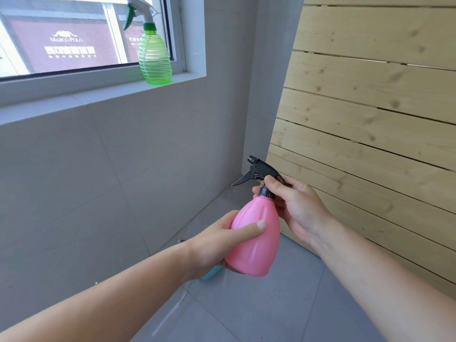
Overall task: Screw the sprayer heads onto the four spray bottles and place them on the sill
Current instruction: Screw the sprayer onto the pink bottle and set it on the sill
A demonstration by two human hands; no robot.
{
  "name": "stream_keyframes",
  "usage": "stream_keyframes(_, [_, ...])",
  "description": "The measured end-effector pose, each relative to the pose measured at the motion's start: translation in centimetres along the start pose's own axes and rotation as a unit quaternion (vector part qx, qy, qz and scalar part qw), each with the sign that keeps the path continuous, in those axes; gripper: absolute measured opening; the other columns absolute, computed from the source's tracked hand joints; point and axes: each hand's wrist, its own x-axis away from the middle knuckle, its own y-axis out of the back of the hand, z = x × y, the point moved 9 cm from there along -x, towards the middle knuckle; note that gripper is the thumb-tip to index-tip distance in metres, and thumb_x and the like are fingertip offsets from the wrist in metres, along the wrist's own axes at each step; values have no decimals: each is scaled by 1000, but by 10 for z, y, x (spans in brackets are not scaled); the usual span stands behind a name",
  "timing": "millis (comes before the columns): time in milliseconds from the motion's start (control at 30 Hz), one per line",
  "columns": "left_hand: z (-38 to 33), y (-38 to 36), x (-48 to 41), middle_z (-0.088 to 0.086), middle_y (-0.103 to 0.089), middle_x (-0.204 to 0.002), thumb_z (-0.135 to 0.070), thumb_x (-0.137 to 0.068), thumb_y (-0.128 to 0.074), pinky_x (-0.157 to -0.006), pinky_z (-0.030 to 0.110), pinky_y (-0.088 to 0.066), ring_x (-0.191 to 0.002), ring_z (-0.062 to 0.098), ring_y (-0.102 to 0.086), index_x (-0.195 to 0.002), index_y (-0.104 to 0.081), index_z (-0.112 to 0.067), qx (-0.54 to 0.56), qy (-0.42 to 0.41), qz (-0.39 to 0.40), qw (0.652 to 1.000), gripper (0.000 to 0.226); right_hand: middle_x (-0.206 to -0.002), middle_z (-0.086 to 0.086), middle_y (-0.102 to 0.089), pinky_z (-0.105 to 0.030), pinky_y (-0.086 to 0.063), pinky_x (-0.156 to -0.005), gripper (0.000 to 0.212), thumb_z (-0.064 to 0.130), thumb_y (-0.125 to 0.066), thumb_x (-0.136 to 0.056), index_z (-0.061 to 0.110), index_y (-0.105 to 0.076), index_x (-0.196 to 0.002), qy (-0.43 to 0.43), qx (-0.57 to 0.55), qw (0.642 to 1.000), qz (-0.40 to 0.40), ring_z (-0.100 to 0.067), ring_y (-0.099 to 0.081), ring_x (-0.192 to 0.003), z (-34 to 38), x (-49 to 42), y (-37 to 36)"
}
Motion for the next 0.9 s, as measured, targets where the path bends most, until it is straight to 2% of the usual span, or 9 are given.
stream_keyframes(67, [2,-1,0,2,-74,-131,-63,-72,-75,-93,50,-60,-117,29,-73,-136,-58,-38,32,1,28,999,71,-93,-15,-76,-43,-55,-87,17,24,-70,-86,11,-64,-95,-10,-46,999,26,-26,-71,-85,3,1,-4])
stream_keyframes(133, [3,-3,0,0,-77,-122,-66,-67,-73,-96,51,-56,-108,27,-75,-130,-63,-41,57,-5,49,997,69,-92,-13,-75,-38,-58,-82,29,28,-68,-80,9,-60,-101,-15,-92,994,64,-24,-73,-86,10,5,-10])
stream_keyframes(200, [1,-7,0,-1,-78,-113,-66,-66,-72,-91,48,-55,-100,25,-74,-125,-66,-41,60,-15,61,996,65,-93,-12,-76,-36,-60,-80,36,30,-65,-80,9,-57,-107,-25,-110,989,96,-24,-74,-90,13,9,-17])
stream_keyframes(300, [-2,-8,1,4,-77,-115,-66,-65,-72,-76,44,-59,-98,27,-75,-124,-65,-42,45,-25,51,997,64,-102,-13,-76,-36,-59,-86,40,34,-62,-82,7,-57,-111,-43,-92,988,119,-24,-73,-99,10,13,-22])
stream_keyframes(367, [-3,-8,2,10,-75,-126,-65,-67,-72,-91,60,-58,-112,36,-74,-121,-66,-44,38,-30,41,998,58,-99,-12,-75,-36,-57,-88,35,32,-62,-83,7,-61,-107,-36,-90,988,117,-23,-73,-100,9,12,-23])
stream_keyframes(433, [-6,-7,3,12,-71,-132,-64,-69,-71,-103,69,-50,-121,39,-68,-120,-65,-43,36,-39,34,998,56,-89,-11,-74,-38,-54,-89,27,30,-63,-82,8,-63,-99,-21,-98,989,107,-24,-71,-97,12,11,-23])
stream_keyframes(600, [-14,-3,2,10,-74,-129,-62,-65,-74,-98,61,-55,-107,28,-76,-131,-62,-32,23,-64,2,998,74,-81,-11,-73,-41,-50,-89,18,27,-67,-78,12,-65,-86,-5,-106,992,75,-28,-65,-96,16,9,-20])
stream_keyframes(700, [-15,-4,4,11,-74,-127,-63,-63,-75,-95,61,-57,-98,22,-75,-131,-62,-30,22,-64,-8,998,76,-82,-12,-72,-42,-50,-88,23,27,-70,-75,9,-65,-89,-4,-104,993,59,-28,-66,-91,14,9,-17])
stream_keyframes(900, [-15,-1,3,8,-75,-125,-65,-65,-74,-93,60,-58,-111,31,-75,-131,-62,-33,-3,-52,-20,998,75,-97,-14,-76,-42,-54,-92,36,32,-72,-73,8,-66,-100,-17,-73,996,44,-23,-71,-85,11,7,-12])
